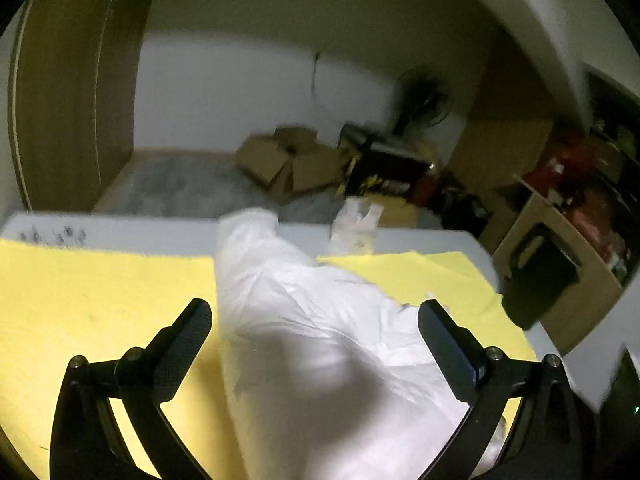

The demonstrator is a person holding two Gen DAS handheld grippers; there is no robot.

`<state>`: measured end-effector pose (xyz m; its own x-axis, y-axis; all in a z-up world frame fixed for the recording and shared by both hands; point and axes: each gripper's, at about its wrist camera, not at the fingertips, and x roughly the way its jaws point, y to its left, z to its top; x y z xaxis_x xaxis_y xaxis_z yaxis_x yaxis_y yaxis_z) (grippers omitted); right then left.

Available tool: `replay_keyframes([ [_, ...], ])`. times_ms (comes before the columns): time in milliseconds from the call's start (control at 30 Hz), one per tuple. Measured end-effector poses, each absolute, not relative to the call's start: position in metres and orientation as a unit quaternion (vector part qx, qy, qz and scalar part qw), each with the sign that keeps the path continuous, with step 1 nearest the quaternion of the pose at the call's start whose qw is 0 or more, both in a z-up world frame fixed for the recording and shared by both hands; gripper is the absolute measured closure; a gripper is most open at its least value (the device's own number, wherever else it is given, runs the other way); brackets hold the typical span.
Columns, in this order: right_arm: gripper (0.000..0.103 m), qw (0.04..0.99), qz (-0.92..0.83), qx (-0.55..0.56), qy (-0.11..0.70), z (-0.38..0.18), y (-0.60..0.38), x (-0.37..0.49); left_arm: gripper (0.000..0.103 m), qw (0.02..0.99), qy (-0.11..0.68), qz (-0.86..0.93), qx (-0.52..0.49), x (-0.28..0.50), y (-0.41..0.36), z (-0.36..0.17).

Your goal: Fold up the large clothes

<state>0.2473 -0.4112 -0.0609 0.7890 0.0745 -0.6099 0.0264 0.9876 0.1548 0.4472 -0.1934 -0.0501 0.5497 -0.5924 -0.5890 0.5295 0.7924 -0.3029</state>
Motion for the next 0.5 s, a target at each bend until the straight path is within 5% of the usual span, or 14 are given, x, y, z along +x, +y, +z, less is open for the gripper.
replay_keyframes([
  [133, 0.0, 0.938, 0.036, 0.075, 0.335, -0.084, -0.4, 0.247, 0.0, 0.855, 0.397, -0.328, -0.052, 0.474, -0.219, -0.084],
  [233, 0.0, 0.908, -0.021, 0.011, 0.418, -0.126, -0.393, 0.262, 0.0, 0.853, 0.404, -0.331, -0.012, 0.474, -0.238, -0.101],
  [333, 0.0, 0.879, 0.007, 0.091, 0.468, -0.161, -0.417, 0.272, 0.0, 0.831, 0.441, -0.337, 0.014, 0.484, -0.25, -0.13],
  [500, 0.0, 0.877, 0.005, 0.07, 0.475, -0.17, -0.417, 0.271, 0.0, 0.809, 0.484, -0.333, -0.01, 0.51, -0.254, -0.166],
])
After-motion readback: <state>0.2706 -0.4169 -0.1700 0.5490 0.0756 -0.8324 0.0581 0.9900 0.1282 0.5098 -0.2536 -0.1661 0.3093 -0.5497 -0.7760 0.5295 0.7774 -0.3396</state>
